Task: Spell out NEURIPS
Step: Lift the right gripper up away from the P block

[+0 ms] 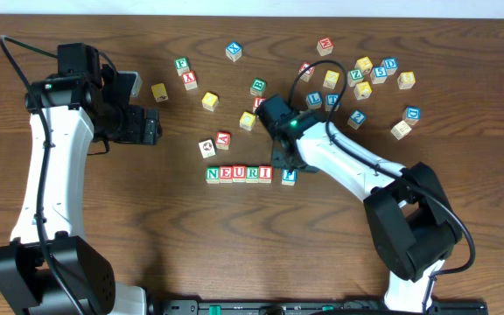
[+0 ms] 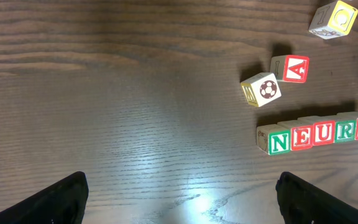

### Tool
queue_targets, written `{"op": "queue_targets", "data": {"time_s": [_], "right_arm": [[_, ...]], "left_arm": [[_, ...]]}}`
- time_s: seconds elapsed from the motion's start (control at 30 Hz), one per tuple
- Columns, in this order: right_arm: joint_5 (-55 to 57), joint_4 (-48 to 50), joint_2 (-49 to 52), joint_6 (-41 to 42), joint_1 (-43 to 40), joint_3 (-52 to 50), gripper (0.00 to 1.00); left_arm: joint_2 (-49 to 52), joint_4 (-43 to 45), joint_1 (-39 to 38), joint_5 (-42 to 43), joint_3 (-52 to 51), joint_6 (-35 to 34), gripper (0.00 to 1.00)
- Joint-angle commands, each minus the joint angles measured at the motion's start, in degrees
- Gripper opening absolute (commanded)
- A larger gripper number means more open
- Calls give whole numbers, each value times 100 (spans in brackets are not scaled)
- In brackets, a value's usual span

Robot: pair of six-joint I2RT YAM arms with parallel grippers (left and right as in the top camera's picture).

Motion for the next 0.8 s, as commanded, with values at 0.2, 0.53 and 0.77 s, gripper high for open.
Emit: {"op": "queue_targets", "data": {"time_s": [0.2, 0.53, 0.77], "right_arm": [[173, -420, 9, -61, -444, 109, 25], [-116, -1628, 9, 208, -197, 109, 9], [-339, -1563, 11, 474, 96, 105, 7]], "left_arm": [[-83, -35, -2, 63, 111, 72, 95], [-83, -33, -2, 63, 111, 72, 95], [-83, -33, -2, 63, 111, 74, 95]]}}
